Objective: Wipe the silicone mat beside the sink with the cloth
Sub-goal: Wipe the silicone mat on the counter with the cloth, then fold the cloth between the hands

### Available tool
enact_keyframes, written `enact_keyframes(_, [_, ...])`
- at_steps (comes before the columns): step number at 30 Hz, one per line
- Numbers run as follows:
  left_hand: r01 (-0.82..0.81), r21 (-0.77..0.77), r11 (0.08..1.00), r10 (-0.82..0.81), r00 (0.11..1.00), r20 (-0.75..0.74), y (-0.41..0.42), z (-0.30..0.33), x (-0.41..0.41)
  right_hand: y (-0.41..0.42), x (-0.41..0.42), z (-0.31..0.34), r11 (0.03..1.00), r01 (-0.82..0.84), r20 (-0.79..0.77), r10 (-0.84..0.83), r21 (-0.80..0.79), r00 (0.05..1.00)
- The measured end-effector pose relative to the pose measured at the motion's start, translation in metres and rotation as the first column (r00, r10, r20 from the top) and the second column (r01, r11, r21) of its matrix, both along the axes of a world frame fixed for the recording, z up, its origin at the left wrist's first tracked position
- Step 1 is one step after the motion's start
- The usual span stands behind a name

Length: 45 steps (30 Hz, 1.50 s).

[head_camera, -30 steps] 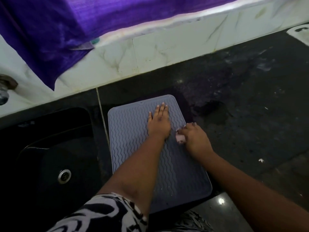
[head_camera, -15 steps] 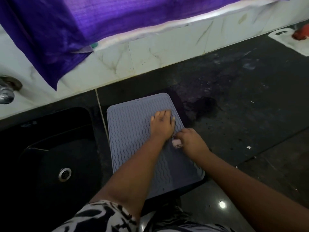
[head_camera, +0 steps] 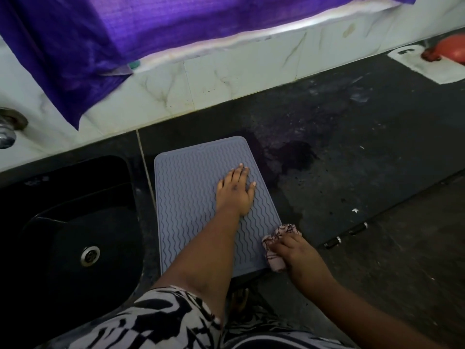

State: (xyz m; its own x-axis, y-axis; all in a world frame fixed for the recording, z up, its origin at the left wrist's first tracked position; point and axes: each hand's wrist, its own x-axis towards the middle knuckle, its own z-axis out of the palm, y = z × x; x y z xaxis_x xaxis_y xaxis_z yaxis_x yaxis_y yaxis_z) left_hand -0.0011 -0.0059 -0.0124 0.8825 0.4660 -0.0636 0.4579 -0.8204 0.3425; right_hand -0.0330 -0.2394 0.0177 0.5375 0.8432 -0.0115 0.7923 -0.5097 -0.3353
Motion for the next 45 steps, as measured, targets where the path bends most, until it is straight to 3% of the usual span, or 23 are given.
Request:
enact_keyframes(13, [-0.047, -0.013, 0.999, 0.046, 0.997, -0.056, 0.008, 0.005, 0.014, -0.016, -0.009, 0.007, 1.000, 0.017, -0.012, -0.017, 0.009, 1.000])
enact_keyframes(17, [-0.036, -0.030, 0.999, 0.033, 0.993, -0.110, 0.009, 0.008, 0.018, -0.007, -0.002, 0.021, 0.995, 0.045, -0.058, -0.050, -0.094, 0.997])
enact_keyframes(18, [-0.028, -0.056, 0.998, 0.020, 0.988, -0.153, 0.010, 0.011, 0.019, -0.005, 0.004, 0.030, 0.986, 0.032, -0.079, -0.045, -0.162, 0.996])
enact_keyframes(21, [0.031, -0.175, 0.984, -0.083, 0.951, -0.298, 0.016, 0.033, 0.021, 0.001, 0.027, 0.063, 0.957, 0.023, -0.330, -0.122, -0.289, 0.936])
enact_keyframes(23, [0.089, -0.252, 0.964, -0.152, 0.957, -0.246, 0.016, 0.052, 0.016, 0.009, 0.040, 0.077, 0.968, 0.142, -0.434, -0.221, -0.206, 0.873])
enact_keyframes(25, [0.063, -0.317, 0.946, -0.098, 0.991, -0.094, 0.006, 0.067, 0.003, 0.024, 0.046, 0.085, 0.929, 0.368, -0.437, -0.352, -0.052, 0.828])
enact_keyframes(27, [-0.101, -0.562, 0.821, 0.075, 0.995, -0.068, -0.007, 0.079, -0.005, 0.044, 0.051, 0.081, 0.867, 0.479, -0.312, -0.420, 0.141, 0.852])
enact_keyframes(29, [-0.256, -0.860, 0.442, 0.131, 0.966, -0.221, -0.018, 0.090, -0.008, 0.065, 0.053, 0.076, 0.869, 0.418, -0.167, -0.386, 0.265, 0.907])
enact_keyframes(31, [-0.292, -0.955, 0.060, 0.119, 0.952, -0.283, -0.020, 0.095, -0.011, 0.079, 0.050, 0.072, 0.906, 0.313, -0.141, -0.283, 0.284, 0.949])
enact_keyframes(32, [-0.280, -0.958, -0.066, 0.146, 0.947, -0.287, -0.019, 0.096, -0.013, 0.081, 0.047, 0.071, 0.929, 0.249, -0.150, -0.214, 0.275, 0.965])
enact_keyframes(33, [-0.264, -0.956, -0.125, 0.174, 0.943, -0.283, -0.018, 0.096, -0.013, 0.080, 0.046, 0.072, 0.946, 0.209, -0.195, -0.163, 0.249, 0.967])
enact_keyframes(35, [-0.247, -0.963, -0.111, 0.202, 0.943, -0.265, -0.014, 0.094, -0.013, 0.073, 0.050, 0.079, 0.938, 0.289, -0.421, -0.187, 0.193, 0.888])
enact_keyframes(37, [-0.228, -0.974, -0.013, 0.248, 0.943, -0.224, -0.014, 0.091, -0.014, 0.066, 0.063, 0.080, 0.820, 0.526, -0.586, -0.316, 0.227, 0.746])
enact_keyframes(39, [-0.174, -0.982, 0.070, 0.284, 0.947, -0.147, -0.019, 0.092, -0.010, 0.066, 0.078, 0.079, 0.726, 0.641, -0.655, -0.361, 0.249, 0.664])
enact_keyframes(40, [-0.146, -0.984, 0.104, 0.288, 0.951, -0.111, -0.024, 0.092, -0.006, 0.067, 0.082, 0.078, 0.715, 0.651, -0.740, -0.290, 0.253, 0.606])
enact_keyframes(42, [-0.110, -0.975, 0.195, 0.302, 0.952, -0.048, -0.033, 0.094, 0.007, 0.071, 0.087, 0.073, 0.677, 0.702, -0.931, -0.066, 0.222, 0.358])
enact_keyframes(43, [-0.104, -0.957, 0.271, 0.319, 0.948, -0.013, -0.036, 0.094, 0.015, 0.072, 0.092, 0.068, 0.645, 0.742, -0.972, 0.000, 0.181, 0.237])
enact_keyframes(45, [-0.126, -0.895, 0.427, 0.377, 0.925, 0.049, -0.037, 0.092, 0.032, 0.071, 0.106, 0.058, 0.587, 0.804, -0.995, 0.019, 0.091, 0.099])
